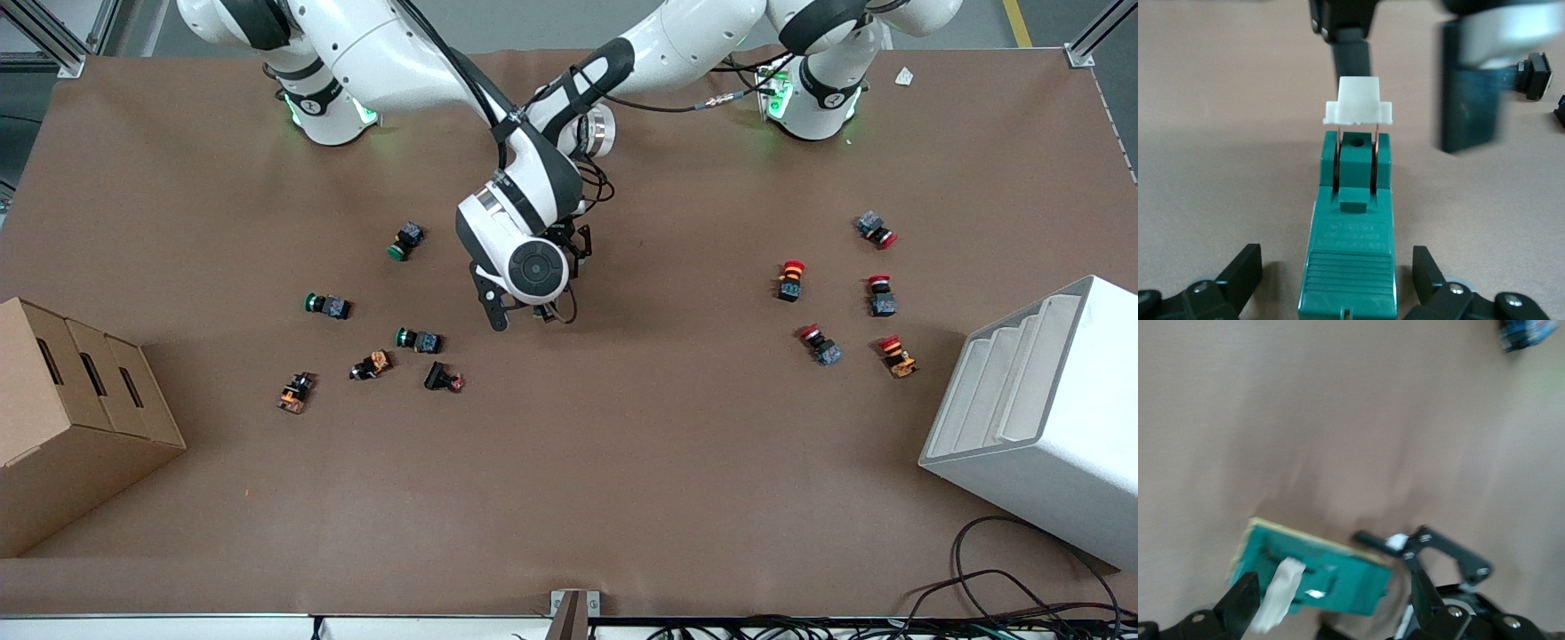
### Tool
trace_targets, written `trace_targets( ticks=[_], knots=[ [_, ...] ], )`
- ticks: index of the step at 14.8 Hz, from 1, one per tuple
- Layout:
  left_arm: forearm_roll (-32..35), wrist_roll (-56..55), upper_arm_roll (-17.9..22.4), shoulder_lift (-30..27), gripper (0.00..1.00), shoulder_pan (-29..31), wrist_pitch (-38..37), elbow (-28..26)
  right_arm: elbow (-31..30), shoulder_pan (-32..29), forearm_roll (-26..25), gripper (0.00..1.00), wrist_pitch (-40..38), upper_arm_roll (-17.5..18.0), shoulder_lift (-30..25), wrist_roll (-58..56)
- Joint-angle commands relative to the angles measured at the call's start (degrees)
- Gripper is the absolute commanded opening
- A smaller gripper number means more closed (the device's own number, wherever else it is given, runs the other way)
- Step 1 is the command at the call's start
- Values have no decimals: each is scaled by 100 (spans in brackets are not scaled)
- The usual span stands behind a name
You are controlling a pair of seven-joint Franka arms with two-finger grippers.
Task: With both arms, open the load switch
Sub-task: 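Press the white handle down into the base with the right gripper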
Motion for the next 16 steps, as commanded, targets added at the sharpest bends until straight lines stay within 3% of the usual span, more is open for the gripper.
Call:
trace_targets(
  ticks=[1,7,16],
  knots=[
    [100,-125,6,47,99,-25,-25,26,-120,-11,71,100,-329,65,-180,41],
    [91,-134,6,21,99,-16,-25,9,-243,6,238,100,-382,267,-155,67],
    [91,-116,6,21,99,1,-25,0,-375,147,212,100,-180,294,-67,6]
  ],
)
